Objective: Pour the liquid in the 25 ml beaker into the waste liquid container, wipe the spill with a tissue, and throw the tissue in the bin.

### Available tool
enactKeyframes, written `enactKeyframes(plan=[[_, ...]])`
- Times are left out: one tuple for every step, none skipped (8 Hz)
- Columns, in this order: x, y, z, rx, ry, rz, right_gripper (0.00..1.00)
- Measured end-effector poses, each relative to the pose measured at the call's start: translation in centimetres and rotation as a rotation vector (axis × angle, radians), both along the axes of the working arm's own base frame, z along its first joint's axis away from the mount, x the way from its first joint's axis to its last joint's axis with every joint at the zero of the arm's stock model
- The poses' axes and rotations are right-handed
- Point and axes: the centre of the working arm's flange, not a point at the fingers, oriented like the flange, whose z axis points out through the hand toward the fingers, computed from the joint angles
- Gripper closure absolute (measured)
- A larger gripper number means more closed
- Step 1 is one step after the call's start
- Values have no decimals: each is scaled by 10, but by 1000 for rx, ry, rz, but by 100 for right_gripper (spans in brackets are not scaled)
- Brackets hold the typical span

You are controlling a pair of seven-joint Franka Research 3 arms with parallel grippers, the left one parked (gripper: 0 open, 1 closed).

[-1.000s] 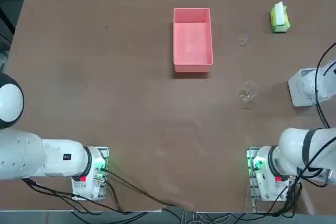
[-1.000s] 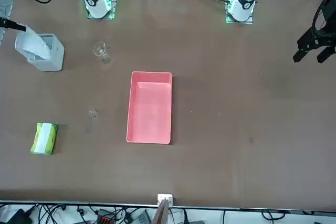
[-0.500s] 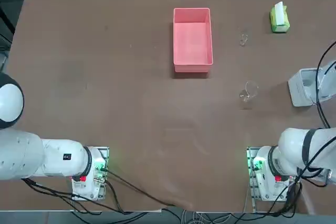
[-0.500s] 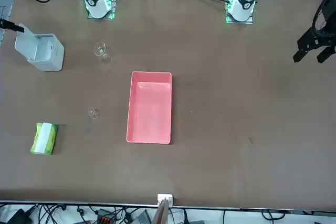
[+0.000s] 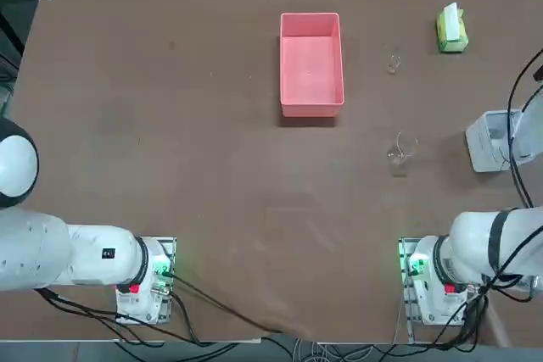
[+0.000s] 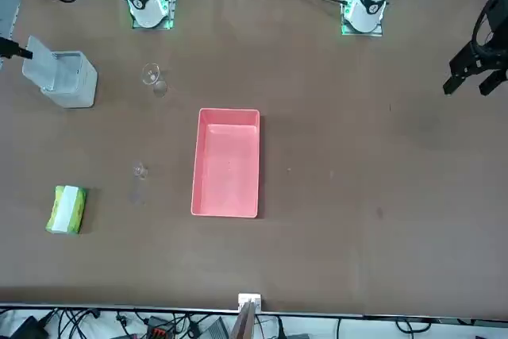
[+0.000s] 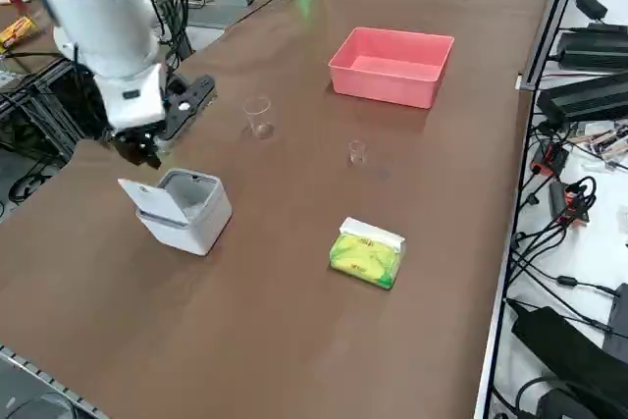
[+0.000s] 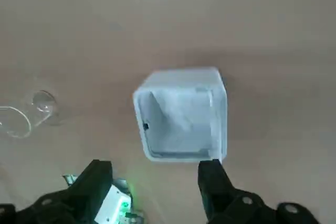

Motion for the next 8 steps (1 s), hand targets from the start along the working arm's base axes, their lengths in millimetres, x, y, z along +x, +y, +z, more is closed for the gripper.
enactKeyframes(plan=[[25, 26, 23, -26, -43, 55, 0], [45, 53, 46, -53, -83, 91, 0], [60, 74, 66, -75, -119, 110, 0], [71, 91, 84, -89, -153, 128, 0], [80, 109, 98, -98, -180, 142, 0], [87, 129, 107, -104, -195, 150, 0], [93, 150, 111, -109, -202, 144, 0], [99, 173, 114, -114, -209, 131, 0]])
